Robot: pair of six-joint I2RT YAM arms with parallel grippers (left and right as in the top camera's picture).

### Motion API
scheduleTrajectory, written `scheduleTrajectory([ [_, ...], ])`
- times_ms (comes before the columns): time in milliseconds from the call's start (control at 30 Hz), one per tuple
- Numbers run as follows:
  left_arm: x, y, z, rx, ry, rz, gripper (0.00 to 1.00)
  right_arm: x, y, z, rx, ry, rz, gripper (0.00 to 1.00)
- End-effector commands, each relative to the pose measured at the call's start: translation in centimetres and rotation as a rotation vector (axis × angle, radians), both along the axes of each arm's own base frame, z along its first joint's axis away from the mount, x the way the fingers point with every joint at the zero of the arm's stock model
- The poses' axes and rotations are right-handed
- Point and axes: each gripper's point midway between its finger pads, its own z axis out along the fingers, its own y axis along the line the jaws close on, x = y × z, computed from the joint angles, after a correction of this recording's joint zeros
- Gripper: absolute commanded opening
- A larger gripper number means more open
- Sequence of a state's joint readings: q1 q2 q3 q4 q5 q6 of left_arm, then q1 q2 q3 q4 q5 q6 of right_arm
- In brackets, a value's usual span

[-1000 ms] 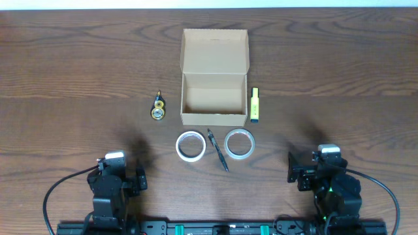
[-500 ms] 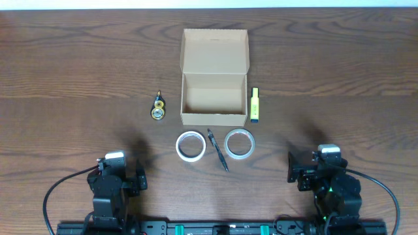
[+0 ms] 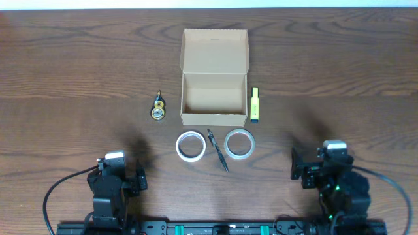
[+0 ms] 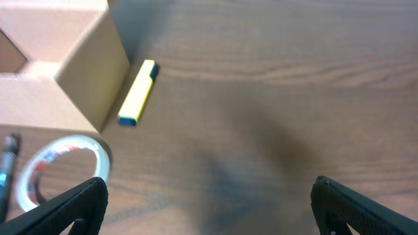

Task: Pack container

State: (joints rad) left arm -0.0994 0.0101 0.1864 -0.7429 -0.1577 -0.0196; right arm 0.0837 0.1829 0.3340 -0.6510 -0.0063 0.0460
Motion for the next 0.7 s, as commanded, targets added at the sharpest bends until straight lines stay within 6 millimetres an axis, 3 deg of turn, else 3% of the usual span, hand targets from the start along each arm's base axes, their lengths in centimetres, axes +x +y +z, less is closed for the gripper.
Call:
scheduleTrajectory([
  [0, -0.3, 0.1, -0.9, 0.004, 0.024, 0.008, 0.95, 0.9, 0.1, 2.2, 0.010, 0.031, -0.006, 0.99],
  [67, -0.3, 0.1, -0.9, 0.004, 0.024, 0.008, 0.95, 2.2, 0.4, 3.6, 0.013, 0.082, -0.001, 0.99],
  [233, -0.3, 0.1, -0.9, 0.004, 0.024, 0.008, 0.95, 8.0, 1.4, 7.4, 0.063, 0.225, -0.014, 0.99],
  [500, -0.3, 0.1, -0.9, 0.004, 0.024, 0.008, 0.95, 13.8, 3.7, 7.7, 0.156, 0.443, -0.024, 0.99],
  [667, -0.3, 0.1, -0.9, 0.004, 0.024, 0.008, 0.95, 16.0, 5.1, 6.0, 0.159, 0.496, -0.046, 0.99],
])
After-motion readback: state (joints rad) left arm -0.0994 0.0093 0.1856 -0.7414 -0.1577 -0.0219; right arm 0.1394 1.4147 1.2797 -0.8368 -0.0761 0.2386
